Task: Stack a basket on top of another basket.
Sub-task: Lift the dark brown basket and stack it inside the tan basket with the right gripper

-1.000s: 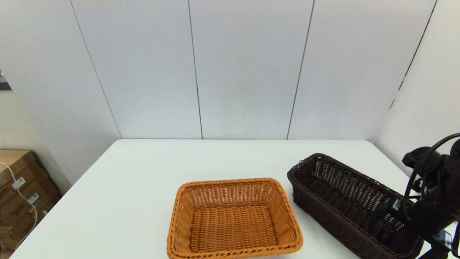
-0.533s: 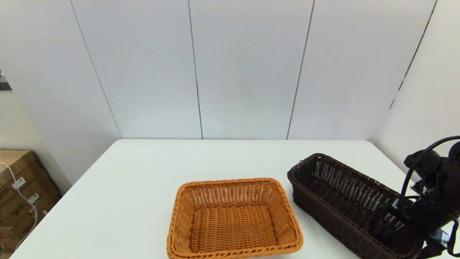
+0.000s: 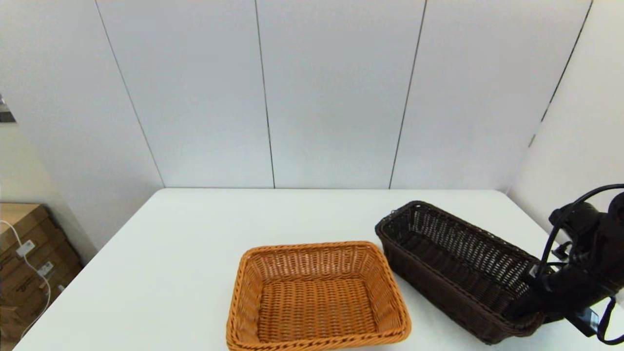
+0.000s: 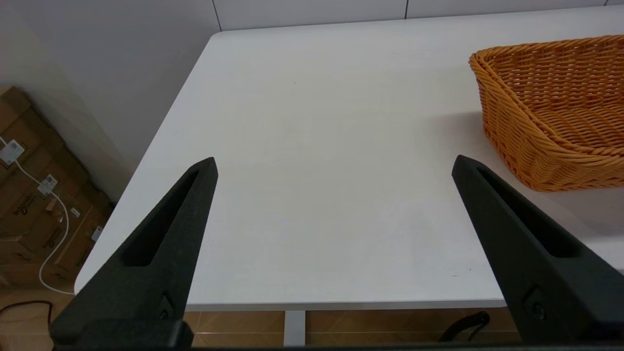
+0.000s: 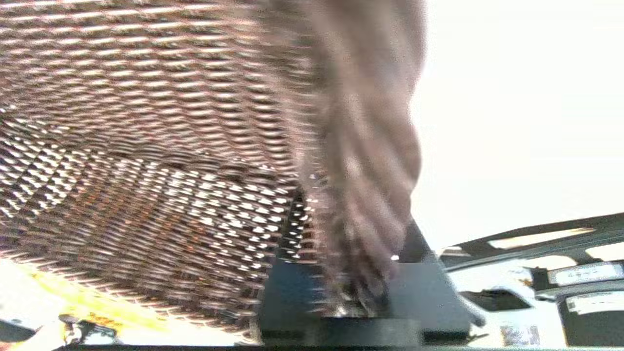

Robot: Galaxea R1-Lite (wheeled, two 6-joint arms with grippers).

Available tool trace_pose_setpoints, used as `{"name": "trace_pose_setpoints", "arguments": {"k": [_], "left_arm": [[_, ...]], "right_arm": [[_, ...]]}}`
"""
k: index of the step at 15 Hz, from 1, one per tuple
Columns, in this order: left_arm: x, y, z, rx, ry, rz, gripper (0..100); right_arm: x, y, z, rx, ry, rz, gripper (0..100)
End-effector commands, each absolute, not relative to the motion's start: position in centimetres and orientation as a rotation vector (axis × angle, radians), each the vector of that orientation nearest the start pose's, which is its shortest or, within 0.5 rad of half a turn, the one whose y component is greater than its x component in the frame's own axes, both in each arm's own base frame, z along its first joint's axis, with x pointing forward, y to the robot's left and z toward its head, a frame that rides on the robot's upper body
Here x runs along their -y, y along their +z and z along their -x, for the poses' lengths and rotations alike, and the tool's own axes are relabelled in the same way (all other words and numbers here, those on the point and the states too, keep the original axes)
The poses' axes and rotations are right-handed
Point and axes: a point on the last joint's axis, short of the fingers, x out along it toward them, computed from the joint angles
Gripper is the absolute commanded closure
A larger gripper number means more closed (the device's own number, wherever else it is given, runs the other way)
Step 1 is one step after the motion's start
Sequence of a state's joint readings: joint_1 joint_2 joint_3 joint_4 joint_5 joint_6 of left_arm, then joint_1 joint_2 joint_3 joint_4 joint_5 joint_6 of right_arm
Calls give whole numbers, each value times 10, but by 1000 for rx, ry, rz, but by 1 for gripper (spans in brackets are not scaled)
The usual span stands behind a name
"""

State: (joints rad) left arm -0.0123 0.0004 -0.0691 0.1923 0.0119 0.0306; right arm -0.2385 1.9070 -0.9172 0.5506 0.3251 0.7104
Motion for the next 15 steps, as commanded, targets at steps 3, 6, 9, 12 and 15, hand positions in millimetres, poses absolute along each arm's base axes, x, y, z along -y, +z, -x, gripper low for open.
{"name": "trace_pose_setpoints", "arguments": {"k": [3,6,9,12,15], "left_arm": [[-1,75,29,-123,-2,-32,0],[-1,75,29,-124,-2,-32,0],[-1,75,29,-124,-2,-32,0],[-1,75,29,-123,-2,-32,0],[-1,75,29,-123,-2,-32,0]], "right_arm": [[77,82,-251,-1435,-429,-1100,100],[87,89,-247,-1394,-418,-1155,100],[103,104,-239,-1301,-341,-1255,100],[114,115,-233,-1307,-304,-1295,100],[115,126,-224,-1301,-250,-1292,100]]}}
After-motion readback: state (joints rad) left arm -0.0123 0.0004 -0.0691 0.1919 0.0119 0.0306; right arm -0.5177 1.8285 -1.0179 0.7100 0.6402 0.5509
